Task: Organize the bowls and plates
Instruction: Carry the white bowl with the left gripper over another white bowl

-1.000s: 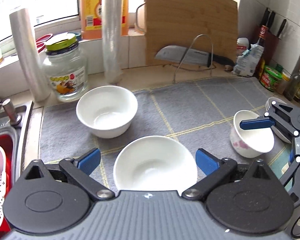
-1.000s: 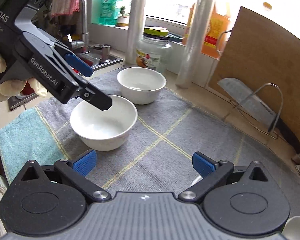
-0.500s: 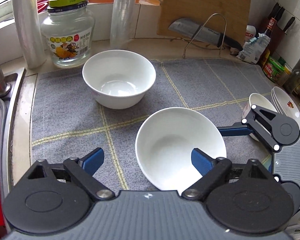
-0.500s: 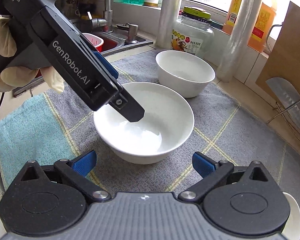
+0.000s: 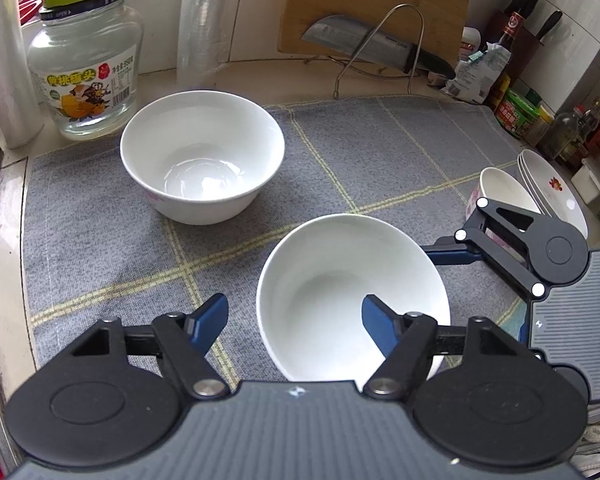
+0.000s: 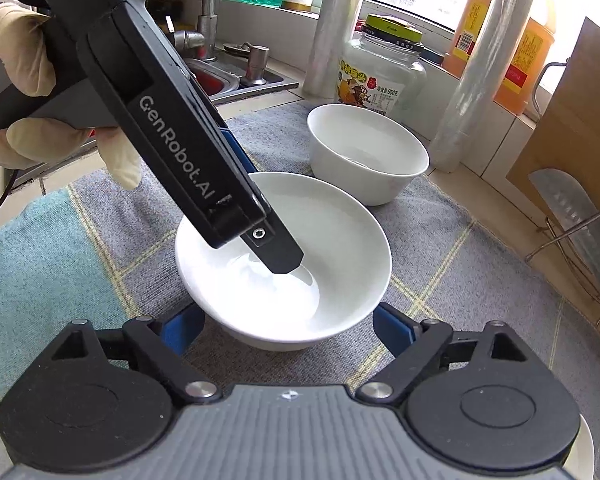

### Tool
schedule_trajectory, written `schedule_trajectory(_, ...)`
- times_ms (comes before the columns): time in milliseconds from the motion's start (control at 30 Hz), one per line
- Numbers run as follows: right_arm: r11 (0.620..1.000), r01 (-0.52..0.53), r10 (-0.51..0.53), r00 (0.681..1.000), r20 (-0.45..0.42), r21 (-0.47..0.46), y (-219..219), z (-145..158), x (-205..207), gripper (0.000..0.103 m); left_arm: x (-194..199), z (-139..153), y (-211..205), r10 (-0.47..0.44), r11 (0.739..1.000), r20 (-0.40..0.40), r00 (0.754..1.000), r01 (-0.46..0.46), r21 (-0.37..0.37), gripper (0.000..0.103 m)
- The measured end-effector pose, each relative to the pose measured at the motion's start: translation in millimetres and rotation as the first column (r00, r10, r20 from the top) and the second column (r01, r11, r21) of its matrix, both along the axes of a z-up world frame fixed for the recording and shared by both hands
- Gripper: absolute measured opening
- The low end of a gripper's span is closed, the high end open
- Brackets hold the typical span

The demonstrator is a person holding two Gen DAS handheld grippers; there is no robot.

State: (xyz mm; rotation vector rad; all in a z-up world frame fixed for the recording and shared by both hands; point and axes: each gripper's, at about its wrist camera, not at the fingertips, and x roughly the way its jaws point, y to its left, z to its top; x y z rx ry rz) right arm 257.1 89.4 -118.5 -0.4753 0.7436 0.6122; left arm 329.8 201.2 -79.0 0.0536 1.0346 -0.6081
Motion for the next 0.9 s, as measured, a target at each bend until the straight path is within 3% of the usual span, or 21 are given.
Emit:
schedule_trajectory(100,1.000,-0.002,0.002,1.000,0.004,-0.009,1.3,0.4,-0.7,0.093,1.4,-1.3,-1.2,-0.022,1.000,-0.014,1.000,0.022,-0.009,0.059)
schedule_trajectory(233,1.000,-0.009,0.009,1.000,0.008,-0.016,2.4,0.9,-1.2,0.092,3.0,-1.5,-4.7,-0.045,0.999,-0.015,0.999,0.045,-0.007,0.054)
schedule_trajectory(900,1.000,-0.009,0.010,1.000,0.010,-0.017,5.2,9.2,-8.5,0.090,0.6,4.2,-6.8,-0.057,0.998,-0.014,0.998,0.057,-0.012,0.054)
